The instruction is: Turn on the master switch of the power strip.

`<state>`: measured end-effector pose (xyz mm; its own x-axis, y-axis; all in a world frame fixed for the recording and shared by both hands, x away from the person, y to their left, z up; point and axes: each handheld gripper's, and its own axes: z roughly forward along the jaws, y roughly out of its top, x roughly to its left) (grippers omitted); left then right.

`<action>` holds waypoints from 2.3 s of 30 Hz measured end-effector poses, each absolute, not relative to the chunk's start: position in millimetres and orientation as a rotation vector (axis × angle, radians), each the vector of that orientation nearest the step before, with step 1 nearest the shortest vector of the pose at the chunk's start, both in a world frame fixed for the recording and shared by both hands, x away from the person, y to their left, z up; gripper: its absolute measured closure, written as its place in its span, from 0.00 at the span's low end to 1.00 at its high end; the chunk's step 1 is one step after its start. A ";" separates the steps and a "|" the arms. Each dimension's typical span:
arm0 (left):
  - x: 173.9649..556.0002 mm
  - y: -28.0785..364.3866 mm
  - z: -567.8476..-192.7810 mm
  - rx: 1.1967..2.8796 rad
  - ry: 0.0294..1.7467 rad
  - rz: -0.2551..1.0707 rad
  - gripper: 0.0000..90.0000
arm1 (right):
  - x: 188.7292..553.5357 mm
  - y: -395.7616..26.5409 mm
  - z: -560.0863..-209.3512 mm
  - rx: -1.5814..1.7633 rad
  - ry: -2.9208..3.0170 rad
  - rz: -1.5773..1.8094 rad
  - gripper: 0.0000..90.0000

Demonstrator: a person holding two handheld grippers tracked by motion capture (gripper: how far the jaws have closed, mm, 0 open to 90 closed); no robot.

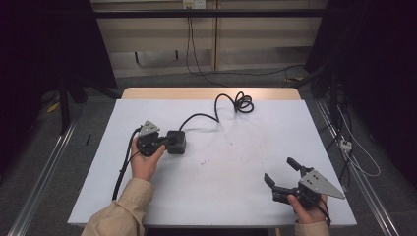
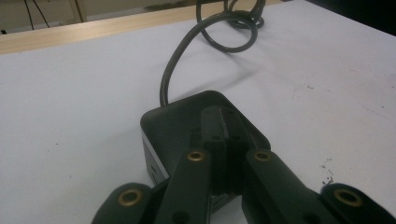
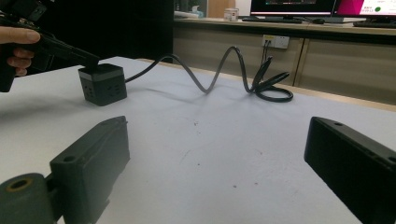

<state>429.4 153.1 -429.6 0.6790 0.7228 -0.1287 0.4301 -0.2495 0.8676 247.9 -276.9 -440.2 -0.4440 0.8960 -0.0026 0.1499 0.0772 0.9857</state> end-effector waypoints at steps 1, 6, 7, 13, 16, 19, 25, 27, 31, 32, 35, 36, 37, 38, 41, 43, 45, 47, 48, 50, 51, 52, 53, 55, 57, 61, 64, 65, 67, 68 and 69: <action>429.4 153.2 -429.8 1.888 0.900 0.367 1.00 | 247.9 -276.9 -440.1 1.046 1.691 1.424 0.07; 429.8 153.7 -429.8 1.883 0.905 0.360 1.00 | 248.1 -277.0 -440.3 1.046 1.692 1.425 0.07; 429.9 153.8 -429.9 1.882 0.906 0.358 1.00 | 248.2 -277.1 -440.5 1.046 1.692 1.424 0.07; 429.8 154.2 -430.4 1.869 0.918 0.349 1.00 | 248.3 -277.1 -441.1 1.050 1.693 1.423 0.07; 429.6 154.4 -430.8 1.865 0.914 0.350 1.00 | 248.3 -276.8 -441.4 1.052 1.694 1.423 0.07; 429.6 154.3 -430.8 1.864 0.916 0.350 1.00 | 248.3 -277.4 -441.5 1.051 1.692 1.425 0.07; 429.7 154.8 -430.8 1.867 0.915 0.348 1.00 | 248.8 -278.2 -441.9 1.054 1.693 1.425 0.07; 429.9 155.0 -431.1 1.859 0.919 0.346 1.00 | 248.7 -277.9 -441.9 1.054 1.695 1.423 0.07; 429.9 155.1 -430.8 1.864 0.920 0.348 1.00 | 247.6 -278.6 -442.5 1.054 1.699 1.420 0.07; 429.9 155.1 -430.8 1.864 0.921 0.347 1.00 | 247.1 -279.0 -442.4 1.056 1.696 1.421 0.07; 430.0 155.3 -431.1 1.854 0.930 0.338 1.00 | 246.7 -280.1 -442.0 1.061 1.687 1.421 0.07; 430.2 155.8 -431.4 1.848 0.936 0.330 1.00 | 246.7 -280.1 -442.0 1.061 1.687 1.421 0.07; 430.3 156.2 -431.3 1.844 0.936 0.329 1.00 | 246.7 -280.0 -442.0 1.061 1.687 1.423 0.07; 429.7 155.9 -430.7 1.837 0.948 0.330 1.00 | 246.7 -279.9 -442.1 1.060 1.689 1.422 0.07; 429.2 155.2 -430.9 1.827 0.955 0.329 1.00 | 247.0 -279.1 -441.9 1.057 1.692 1.425 0.07; 428.9 155.3 -430.4 1.828 0.956 0.321 1.00 | 247.5 -279.0 -442.1 1.059 1.691 1.425 0.07; 428.4 155.9 -429.6 1.839 0.951 0.327 1.00 | 247.8 -279.1 -442.2 1.060 1.691 1.425 0.07; 428.0 156.8 -429.2 1.832 0.963 0.322 0.93 | 248.2 -279.3 -442.5 1.060 1.691 1.426 0.07; 427.5 156.7 -428.9 1.821 0.965 0.314 0.90 | 248.3 -279.3 -442.5 1.060 1.691 1.425 0.07; 426.6 157.4 -426.8 1.802 0.960 0.300 0.83 | 248.2 -279.3 -442.7 1.061 1.691 1.424 0.07; 426.3 158.1 -425.6 1.805 0.957 0.297 0.78 | 248.2 -279.2 -442.7 1.061 1.690 1.424 0.07; 425.6 158.4 -424.3 1.800 0.956 0.294 0.75 | 248.1 -279.2 -442.6 1.061 1.691 1.423 0.07; 424.5 159.2 -422.8 1.798 0.956 0.292 0.73 | 248.1 -279.1 -442.7 1.062 1.691 1.423 0.07; 423.0 159.9 -421.3 1.793 0.953 0.278 0.67 | 248.3 -279.1 -443.0 1.062 1.693 1.421 0.07; 421.4 159.8 -419.8 1.794 0.962 0.265 0.59 | 248.3 -278.9 -443.4 1.065 1.692 1.423 0.07; 418.2 161.8 -417.1 1.794 0.957 0.240 0.47 | 248.0 -278.9 -443.4 1.065 1.694 1.417 0.07; 414.9 162.4 -416.2 1.802 0.972 0.229 0.35 | 247.8 -278.8 -443.7 1.066 1.693 1.418 0.07; 413.8 163.0 -416.5 1.799 0.971 0.218 0.33 | 247.7 -278.7 -443.7 1.064 1.693 1.418 0.07; 410.8 164.3 -416.8 1.801 0.964 0.207 0.29 | 247.2 -278.2 -444.6 1.063 1.699 1.415 0.07; 409.8 164.6 -416.9 1.798 0.959 0.203 0.27 | 246.8 -278.3 -444.9 1.062 1.704 1.414 0.07; 408.1 165.3 -417.0 1.796 0.952 0.200 0.26 | 246.4 -278.5 -445.0 1.061 1.704 1.413 0.07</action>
<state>408.1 165.3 -417.0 0.6699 0.6834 -0.2901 0.5092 -0.1385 0.8495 246.4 -278.5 -445.0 -0.4422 0.8969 0.0012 0.1671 0.0811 0.9826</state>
